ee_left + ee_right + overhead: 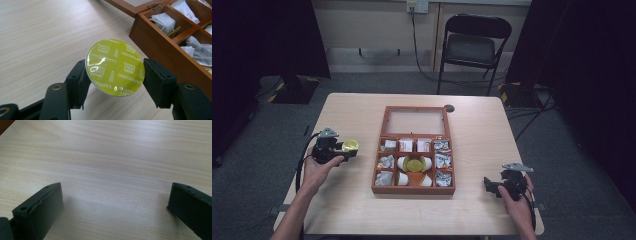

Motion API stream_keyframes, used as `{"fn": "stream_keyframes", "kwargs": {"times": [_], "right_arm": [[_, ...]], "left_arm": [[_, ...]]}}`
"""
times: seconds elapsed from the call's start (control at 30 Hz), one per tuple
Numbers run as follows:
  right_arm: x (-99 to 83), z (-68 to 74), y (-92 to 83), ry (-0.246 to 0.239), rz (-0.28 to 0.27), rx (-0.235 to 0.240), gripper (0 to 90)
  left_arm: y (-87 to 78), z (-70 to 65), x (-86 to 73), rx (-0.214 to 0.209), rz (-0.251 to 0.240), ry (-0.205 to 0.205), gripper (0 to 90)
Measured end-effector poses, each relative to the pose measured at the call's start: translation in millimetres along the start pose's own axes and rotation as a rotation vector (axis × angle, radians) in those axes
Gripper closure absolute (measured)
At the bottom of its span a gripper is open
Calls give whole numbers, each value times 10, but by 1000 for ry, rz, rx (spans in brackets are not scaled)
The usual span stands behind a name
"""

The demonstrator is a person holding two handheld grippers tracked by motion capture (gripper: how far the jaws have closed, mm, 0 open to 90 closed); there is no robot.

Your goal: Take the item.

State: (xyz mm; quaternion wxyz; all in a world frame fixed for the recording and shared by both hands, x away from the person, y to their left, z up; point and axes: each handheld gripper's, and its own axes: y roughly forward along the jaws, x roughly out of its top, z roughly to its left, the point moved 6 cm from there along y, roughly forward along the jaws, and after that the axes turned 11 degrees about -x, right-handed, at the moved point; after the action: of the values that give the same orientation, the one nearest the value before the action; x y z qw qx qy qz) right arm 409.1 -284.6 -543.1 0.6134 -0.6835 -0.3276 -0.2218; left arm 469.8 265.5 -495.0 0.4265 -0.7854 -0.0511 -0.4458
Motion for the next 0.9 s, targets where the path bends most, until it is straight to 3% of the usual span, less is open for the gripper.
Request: {"fn": "stream_keyframes", "kwargs": {"times": [0.33, 0.7, 0.9], "right_arm": [[2, 0, 2, -1, -1, 2, 0], [2, 0, 3, -2, -1, 2, 0], [2, 0, 3, -2, -1, 2, 0]], "left_arm": [[210, 8, -97, -18, 62, -6, 402], [293, 0, -127, -35, 67, -24, 401], [291, -12, -105, -16, 73, -18, 377]]}}
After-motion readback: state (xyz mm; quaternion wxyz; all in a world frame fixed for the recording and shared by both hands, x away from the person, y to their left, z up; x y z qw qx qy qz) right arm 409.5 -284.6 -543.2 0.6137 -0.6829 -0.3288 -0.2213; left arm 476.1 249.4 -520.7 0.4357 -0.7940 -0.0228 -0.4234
